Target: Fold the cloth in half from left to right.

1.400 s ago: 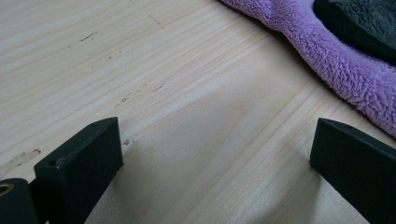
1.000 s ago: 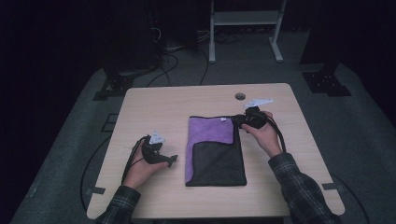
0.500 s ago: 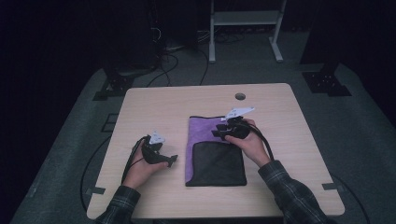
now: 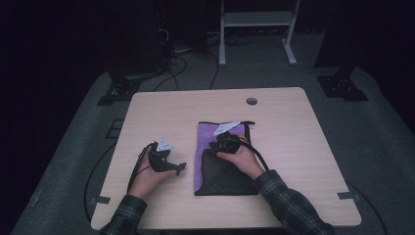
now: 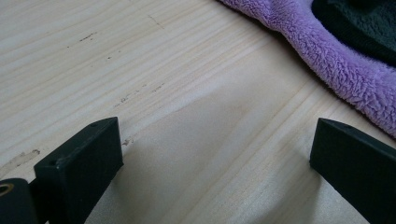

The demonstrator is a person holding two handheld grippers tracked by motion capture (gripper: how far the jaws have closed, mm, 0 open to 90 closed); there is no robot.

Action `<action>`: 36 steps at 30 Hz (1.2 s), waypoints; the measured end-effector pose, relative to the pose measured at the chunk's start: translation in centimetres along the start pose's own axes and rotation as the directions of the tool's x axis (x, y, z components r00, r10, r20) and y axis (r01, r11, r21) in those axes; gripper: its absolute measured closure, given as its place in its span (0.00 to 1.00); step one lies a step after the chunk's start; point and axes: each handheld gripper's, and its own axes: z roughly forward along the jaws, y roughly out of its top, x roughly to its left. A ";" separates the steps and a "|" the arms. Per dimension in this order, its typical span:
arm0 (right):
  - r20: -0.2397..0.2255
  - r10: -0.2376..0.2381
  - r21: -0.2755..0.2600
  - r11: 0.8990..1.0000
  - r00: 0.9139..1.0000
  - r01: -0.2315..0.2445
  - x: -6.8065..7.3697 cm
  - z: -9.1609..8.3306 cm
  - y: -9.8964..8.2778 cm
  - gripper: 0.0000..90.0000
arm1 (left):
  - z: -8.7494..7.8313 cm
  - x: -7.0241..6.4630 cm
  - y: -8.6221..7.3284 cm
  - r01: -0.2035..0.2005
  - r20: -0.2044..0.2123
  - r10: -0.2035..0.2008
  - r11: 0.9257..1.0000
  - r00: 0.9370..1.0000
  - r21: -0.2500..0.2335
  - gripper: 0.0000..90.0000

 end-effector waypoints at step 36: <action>-0.131 0.017 -0.063 0.998 0.991 -0.025 0.8 -10.2 -4.3 0.94 | 0.0 0.0 0.0 -0.004 0.004 0.004 1.000 1.000 0.002 0.01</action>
